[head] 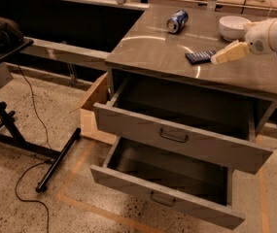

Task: Place rxbar blueberry into white bowl

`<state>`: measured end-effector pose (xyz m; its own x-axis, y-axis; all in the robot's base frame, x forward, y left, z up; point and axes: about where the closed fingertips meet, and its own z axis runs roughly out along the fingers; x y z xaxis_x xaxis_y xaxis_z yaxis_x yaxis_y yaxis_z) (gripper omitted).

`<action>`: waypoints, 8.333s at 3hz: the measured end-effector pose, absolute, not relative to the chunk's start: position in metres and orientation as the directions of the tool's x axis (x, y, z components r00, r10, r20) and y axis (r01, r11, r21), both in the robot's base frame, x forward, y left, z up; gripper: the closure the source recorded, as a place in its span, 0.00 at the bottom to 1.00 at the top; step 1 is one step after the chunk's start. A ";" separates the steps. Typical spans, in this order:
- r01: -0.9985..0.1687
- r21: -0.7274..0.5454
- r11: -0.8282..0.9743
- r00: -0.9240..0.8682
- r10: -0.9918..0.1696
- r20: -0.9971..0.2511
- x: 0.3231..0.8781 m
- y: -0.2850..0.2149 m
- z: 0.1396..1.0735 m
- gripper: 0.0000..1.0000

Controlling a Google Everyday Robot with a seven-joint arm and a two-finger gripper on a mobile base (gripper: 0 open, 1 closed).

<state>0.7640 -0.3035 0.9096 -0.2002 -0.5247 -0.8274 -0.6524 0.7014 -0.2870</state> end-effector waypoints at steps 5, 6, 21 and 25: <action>-0.711 -0.060 0.701 -0.344 -0.421 -0.839 0.801 -0.274 0.849 0.19; -0.698 -0.033 0.715 -0.381 -0.410 -0.828 0.798 -0.282 0.841 0.16; -0.162 -0.167 0.973 -0.178 -0.195 -0.965 0.873 -0.358 1.046 1.00; 0.101 -0.080 0.992 -0.196 -0.060 -0.979 0.893 -0.418 1.024 1.00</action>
Offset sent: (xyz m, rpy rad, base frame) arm 0.0340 0.0146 -0.0500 0.0823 0.1488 0.0229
